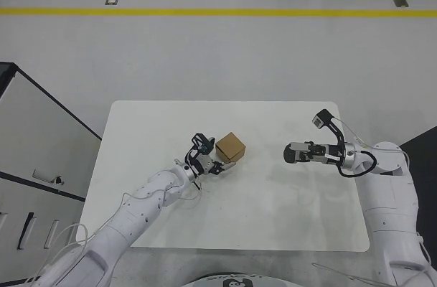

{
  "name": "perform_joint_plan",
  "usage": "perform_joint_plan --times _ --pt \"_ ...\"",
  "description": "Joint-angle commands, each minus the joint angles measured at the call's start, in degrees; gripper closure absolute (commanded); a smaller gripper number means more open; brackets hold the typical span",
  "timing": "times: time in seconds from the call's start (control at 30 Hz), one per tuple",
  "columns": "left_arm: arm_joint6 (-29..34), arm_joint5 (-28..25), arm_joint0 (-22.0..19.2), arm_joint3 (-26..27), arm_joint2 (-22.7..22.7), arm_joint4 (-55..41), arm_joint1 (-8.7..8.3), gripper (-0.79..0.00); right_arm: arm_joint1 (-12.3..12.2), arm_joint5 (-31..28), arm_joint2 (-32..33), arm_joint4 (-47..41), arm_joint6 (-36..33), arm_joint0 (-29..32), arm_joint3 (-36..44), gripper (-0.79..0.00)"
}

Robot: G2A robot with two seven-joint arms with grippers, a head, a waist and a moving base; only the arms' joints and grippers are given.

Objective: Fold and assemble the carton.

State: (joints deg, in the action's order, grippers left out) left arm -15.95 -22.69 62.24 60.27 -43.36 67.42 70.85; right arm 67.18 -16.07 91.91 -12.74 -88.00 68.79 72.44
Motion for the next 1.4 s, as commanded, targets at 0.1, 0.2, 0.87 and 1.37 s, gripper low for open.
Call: perform_joint_plan --times 0.1,0.2,0.87,1.37 --pt "-1.4 -0.8 -0.9 -2.5 0.9 0.1 0.89 -0.785 0.0 0.0 0.0 0.0 0.0 0.0 0.0 -0.785" --pt "-2.6 -0.1 -1.3 -3.6 1.1 0.5 1.37 -0.785 0.0 0.0 0.0 0.0 0.0 0.0 0.0 -0.785" --pt "-5.8 -0.5 -3.5 -10.1 2.0 1.1 4.0 0.0 0.0 0.0 0.0 0.0 0.0 0.0 0.0 -0.785" --pt "-1.9 -24.5 3.7 9.7 -13.7 5.3 -4.25 0.0 0.0 0.0 0.0 0.0 0.0 0.0 0.0 -0.785"
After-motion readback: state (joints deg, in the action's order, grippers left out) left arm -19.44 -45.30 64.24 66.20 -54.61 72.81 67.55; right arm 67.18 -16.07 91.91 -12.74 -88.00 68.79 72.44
